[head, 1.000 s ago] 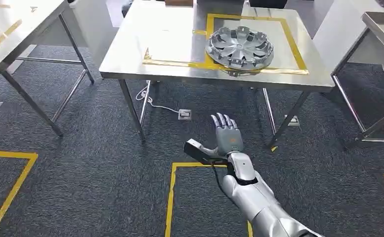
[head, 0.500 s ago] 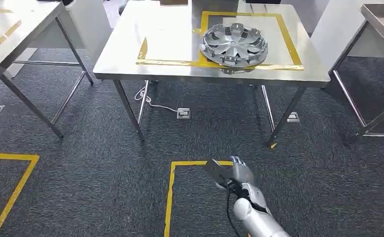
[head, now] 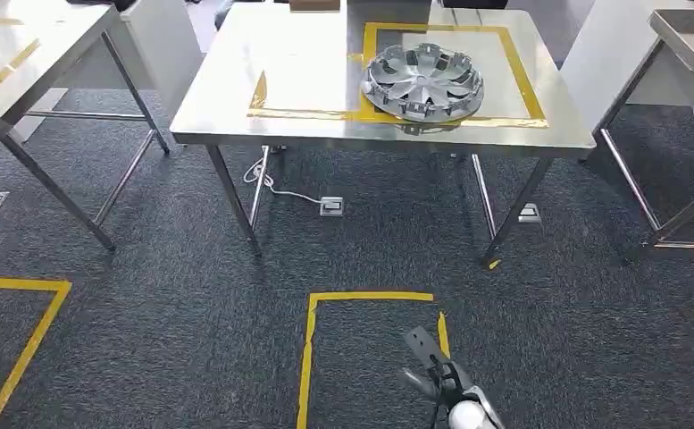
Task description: Take the parts from the cabinet and place them on the table.
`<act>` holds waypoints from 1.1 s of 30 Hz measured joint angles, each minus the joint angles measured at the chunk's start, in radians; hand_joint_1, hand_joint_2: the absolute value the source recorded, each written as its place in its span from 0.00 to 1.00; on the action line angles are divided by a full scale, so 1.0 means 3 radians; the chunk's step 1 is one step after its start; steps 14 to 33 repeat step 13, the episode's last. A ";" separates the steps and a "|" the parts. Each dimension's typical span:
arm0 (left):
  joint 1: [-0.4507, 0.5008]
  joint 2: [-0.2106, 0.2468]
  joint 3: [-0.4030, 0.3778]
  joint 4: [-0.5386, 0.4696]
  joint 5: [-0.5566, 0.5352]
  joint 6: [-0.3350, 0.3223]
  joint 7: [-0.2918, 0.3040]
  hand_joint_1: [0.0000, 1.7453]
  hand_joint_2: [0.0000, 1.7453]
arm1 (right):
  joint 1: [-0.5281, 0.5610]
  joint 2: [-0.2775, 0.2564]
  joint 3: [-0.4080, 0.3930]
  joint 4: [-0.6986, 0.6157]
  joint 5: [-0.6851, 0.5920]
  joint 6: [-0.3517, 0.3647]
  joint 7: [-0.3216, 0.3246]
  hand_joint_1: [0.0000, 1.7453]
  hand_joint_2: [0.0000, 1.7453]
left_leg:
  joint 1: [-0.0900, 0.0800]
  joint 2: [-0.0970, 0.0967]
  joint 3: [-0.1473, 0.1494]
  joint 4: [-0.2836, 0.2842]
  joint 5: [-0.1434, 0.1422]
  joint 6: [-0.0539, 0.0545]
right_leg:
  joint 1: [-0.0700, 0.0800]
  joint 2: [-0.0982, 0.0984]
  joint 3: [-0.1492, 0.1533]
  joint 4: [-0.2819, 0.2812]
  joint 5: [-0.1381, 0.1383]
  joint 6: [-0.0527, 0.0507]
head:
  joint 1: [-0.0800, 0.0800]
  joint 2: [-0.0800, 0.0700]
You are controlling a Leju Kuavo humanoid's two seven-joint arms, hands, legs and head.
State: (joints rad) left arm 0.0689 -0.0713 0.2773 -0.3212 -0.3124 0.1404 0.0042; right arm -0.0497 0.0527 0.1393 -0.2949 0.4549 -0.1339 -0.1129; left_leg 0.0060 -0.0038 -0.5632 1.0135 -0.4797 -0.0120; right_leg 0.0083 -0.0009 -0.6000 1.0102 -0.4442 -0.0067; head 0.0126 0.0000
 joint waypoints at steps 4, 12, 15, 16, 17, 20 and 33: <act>0.0064 0.0047 -0.0176 -0.0046 0.0242 -0.0104 -0.0005 0.00 0.00 | 0.0167 -0.0032 -0.0067 -0.0044 -0.0348 0.0103 0.0083 0.00 0.00 | 0.0000 0.0000 -0.0001 0.0000 0.0000 0.0000 | 0.0000 0.0000 0.0000 0.0000 0.0000 0.0000 | 0.0000 0.0000; 0.0184 0.0131 -0.0532 -0.0128 0.0711 -0.0303 -0.0009 0.00 0.00 | 0.0480 -0.0098 -0.0197 -0.0134 -0.1032 0.0302 0.0254 0.00 0.00 | 0.0000 0.0000 -0.0007 0.0000 -0.0001 0.0000 | 0.0000 0.0000 -0.0001 0.0000 -0.0001 0.0000 | 0.0000 0.0000; 0.0196 0.0146 -0.0572 -0.0135 0.0778 -0.0333 -0.0009 0.00 0.00 | 0.0515 -0.0104 -0.0222 -0.0145 -0.1132 0.0328 0.0278 0.00 0.00 | 0.0000 0.0000 -0.0008 0.0000 -0.0001 0.0001 | 0.0000 -0.0001 -0.0001 0.0000 -0.0001 0.0000 | 0.0000 0.0000; 0.0196 0.0146 -0.0572 -0.0135 0.0778 -0.0333 -0.0009 0.00 0.00 | 0.0515 -0.0104 -0.0222 -0.0145 -0.1132 0.0328 0.0278 0.00 0.00 | 0.0000 0.0000 -0.0008 0.0000 -0.0001 0.0001 | 0.0000 -0.0001 -0.0001 0.0000 -0.0001 0.0000 | 0.0000 0.0000; 0.0196 0.0146 -0.0572 -0.0135 0.0778 -0.0333 -0.0009 0.00 0.00 | 0.0515 -0.0104 -0.0222 -0.0145 -0.1132 0.0328 0.0278 0.00 0.00 | 0.0000 0.0000 -0.0008 0.0000 -0.0001 0.0001 | 0.0000 -0.0001 -0.0001 0.0000 -0.0001 0.0000 | 0.0000 0.0000; 0.0196 0.0146 -0.0572 -0.0135 0.0778 -0.0333 -0.0009 0.00 0.00 | 0.0515 -0.0104 -0.0222 -0.0145 -0.1132 0.0328 0.0278 0.00 0.00 | 0.0000 0.0000 -0.0008 0.0000 -0.0001 0.0001 | 0.0000 -0.0001 -0.0001 0.0000 -0.0001 0.0000 | 0.0000 0.0000; 0.0196 0.0146 -0.0572 -0.0135 0.0778 -0.0333 -0.0009 0.00 0.00 | 0.0515 -0.0104 -0.0222 -0.0145 -0.1132 0.0328 0.0278 0.00 0.00 | 0.0000 0.0000 -0.0008 0.0000 -0.0001 0.0001 | 0.0000 -0.0001 -0.0001 0.0000 -0.0001 0.0000 | 0.0000 0.0000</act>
